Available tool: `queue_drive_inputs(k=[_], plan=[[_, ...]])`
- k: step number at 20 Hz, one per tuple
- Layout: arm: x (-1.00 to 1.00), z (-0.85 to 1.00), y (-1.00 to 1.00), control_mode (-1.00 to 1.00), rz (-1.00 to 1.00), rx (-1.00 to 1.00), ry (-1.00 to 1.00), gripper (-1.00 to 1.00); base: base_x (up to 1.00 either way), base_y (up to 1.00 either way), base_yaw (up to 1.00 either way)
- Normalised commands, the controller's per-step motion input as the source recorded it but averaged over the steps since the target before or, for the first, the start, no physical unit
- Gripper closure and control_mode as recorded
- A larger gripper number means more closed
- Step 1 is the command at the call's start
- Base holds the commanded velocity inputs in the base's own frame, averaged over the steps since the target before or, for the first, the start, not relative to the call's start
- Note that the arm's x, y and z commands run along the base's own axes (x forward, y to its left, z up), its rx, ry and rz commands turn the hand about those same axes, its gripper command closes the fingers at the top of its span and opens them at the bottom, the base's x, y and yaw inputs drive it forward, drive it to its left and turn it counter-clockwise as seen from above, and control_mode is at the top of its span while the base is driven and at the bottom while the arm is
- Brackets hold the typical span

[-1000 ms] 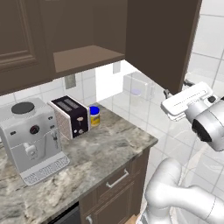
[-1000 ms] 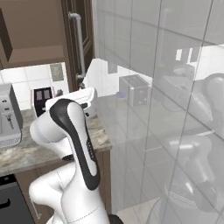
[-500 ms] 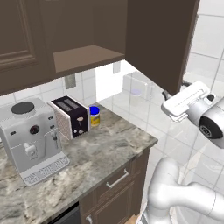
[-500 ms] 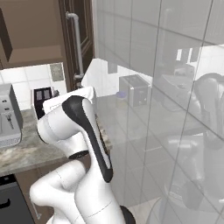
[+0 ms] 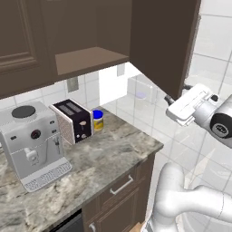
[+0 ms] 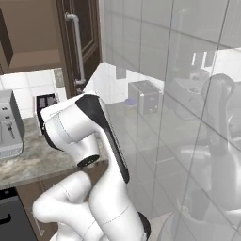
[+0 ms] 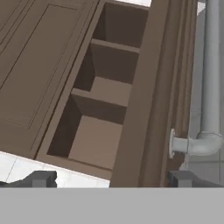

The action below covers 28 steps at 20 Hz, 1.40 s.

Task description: Close all open cabinet doors.

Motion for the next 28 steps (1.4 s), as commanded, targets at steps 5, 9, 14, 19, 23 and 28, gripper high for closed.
queue_drive_inputs(k=[5,9,14,19,23,28], plan=[[0.1,0.0,0.29,-1.0,0.09,0.0,0.13,-1.0,0.0,0.0,0.0],[0.14,0.0,0.36,-1.0,0.09,0.0,0.14,-1.0,0.0,0.0,0.0],[0.12,0.0,0.38,-1.0,0.07,0.0,0.15,-1.0,0.0,0.0,0.0],[0.13,0.0,0.33,-1.0,0.07,0.0,0.13,-1.0,0.0,0.0,0.0],[0.12,0.0,0.3,-1.0,0.08,0.0,0.11,-1.0,0.0,0.0,0.0],[0.12,0.01,0.28,-1.0,0.07,0.0,0.08,-1.0,0.0,0.0,0.0]])
